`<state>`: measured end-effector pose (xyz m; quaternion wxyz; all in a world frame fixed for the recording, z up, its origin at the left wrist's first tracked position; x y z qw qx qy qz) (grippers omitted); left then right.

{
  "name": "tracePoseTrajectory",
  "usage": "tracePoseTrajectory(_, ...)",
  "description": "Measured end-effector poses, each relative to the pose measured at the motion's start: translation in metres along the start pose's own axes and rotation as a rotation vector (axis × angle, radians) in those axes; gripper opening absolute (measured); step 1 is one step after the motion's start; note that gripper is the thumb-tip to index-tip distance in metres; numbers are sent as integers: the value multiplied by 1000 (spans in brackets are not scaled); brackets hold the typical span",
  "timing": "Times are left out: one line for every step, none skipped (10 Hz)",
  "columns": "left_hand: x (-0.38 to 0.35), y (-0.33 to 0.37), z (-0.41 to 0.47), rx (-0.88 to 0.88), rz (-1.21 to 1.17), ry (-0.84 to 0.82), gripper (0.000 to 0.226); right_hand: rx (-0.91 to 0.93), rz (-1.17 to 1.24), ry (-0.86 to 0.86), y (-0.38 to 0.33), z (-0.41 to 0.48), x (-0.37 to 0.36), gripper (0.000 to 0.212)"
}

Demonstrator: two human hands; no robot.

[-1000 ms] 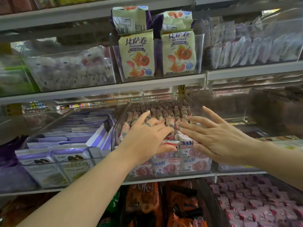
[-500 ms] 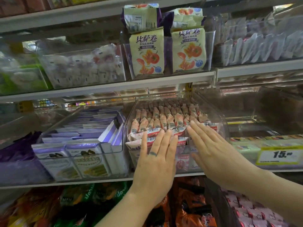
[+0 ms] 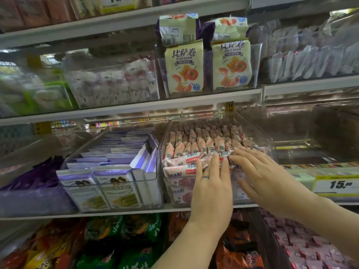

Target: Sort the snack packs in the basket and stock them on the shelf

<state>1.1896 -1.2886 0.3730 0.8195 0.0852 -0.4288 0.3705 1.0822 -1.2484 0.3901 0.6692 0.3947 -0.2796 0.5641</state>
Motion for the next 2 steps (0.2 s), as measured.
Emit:
tracePoseTrajectory(11,-12,-4,-36,-234,62,63,6,48,71,-9,1,16,53)
tracePoseTrajectory(30,-31,-27,-77,-392,186,55,54,55,134,-24,-1,36,54)
Point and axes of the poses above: each hand's wrist, its own z-axis towards the middle knuckle, its own x-axis out of the back of the hand, y = z × x, the point moved 6 cm from there along z, towards the middle knuckle, and after that the axes turned 9 degrees about -y, right-handed, at the moved point
